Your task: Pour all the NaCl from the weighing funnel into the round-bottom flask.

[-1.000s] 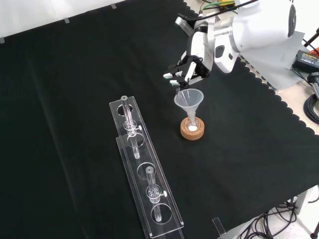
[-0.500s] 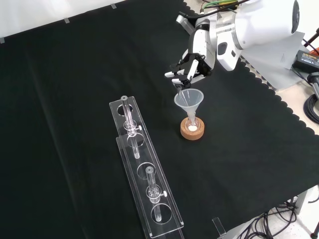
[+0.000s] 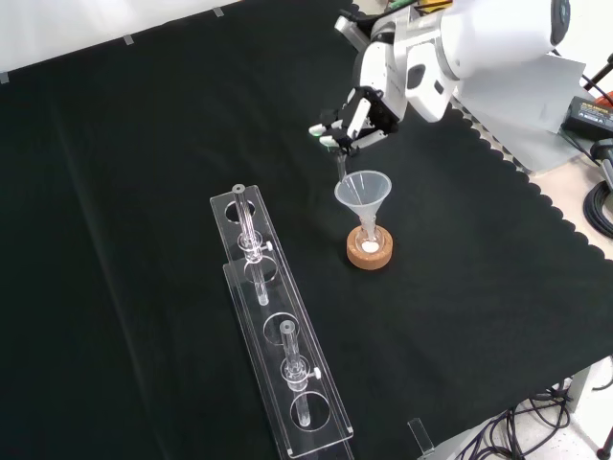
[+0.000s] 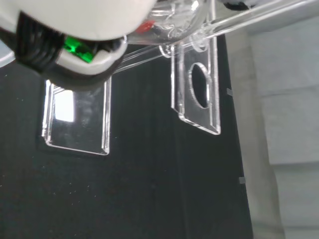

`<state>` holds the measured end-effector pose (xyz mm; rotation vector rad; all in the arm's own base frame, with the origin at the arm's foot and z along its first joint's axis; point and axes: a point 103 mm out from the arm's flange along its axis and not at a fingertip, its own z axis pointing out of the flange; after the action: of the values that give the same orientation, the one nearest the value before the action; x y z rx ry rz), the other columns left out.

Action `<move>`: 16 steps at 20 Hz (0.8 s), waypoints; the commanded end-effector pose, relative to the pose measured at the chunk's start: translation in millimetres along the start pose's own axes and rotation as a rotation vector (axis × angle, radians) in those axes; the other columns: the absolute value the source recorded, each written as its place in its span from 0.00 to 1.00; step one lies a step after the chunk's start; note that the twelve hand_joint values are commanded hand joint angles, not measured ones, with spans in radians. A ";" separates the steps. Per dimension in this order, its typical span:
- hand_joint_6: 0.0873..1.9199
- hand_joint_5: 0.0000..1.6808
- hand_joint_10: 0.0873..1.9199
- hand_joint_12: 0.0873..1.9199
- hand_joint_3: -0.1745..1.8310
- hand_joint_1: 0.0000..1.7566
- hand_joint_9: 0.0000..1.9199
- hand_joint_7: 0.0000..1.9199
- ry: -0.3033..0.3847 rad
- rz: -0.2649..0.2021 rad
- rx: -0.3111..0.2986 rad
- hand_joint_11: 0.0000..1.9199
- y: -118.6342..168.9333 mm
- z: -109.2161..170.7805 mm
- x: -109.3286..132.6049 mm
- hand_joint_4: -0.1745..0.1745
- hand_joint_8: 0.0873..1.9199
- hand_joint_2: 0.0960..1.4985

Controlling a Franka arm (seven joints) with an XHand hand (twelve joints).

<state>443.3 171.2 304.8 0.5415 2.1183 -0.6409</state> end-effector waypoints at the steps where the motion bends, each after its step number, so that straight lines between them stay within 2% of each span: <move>1: 0.00 0.96 0.00 0.72 0.49 0.67 0.72 0.95 0.057 0.057 -0.026 0.15 -11.7 -6.0 -11.3 1.00 0.00 0.28; 8: 0.00 0.97 0.00 0.72 0.49 0.67 0.74 0.96 0.101 0.135 -0.042 0.15 -24.9 -11.2 -21.8 1.00 0.00 0.27; 16: 0.00 0.97 0.00 0.72 0.49 0.67 0.75 0.96 0.167 0.243 -0.092 0.16 -46.0 -13.4 -33.7 1.00 0.00 0.27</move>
<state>432.8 146.2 345.9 0.7422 2.1562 -0.4545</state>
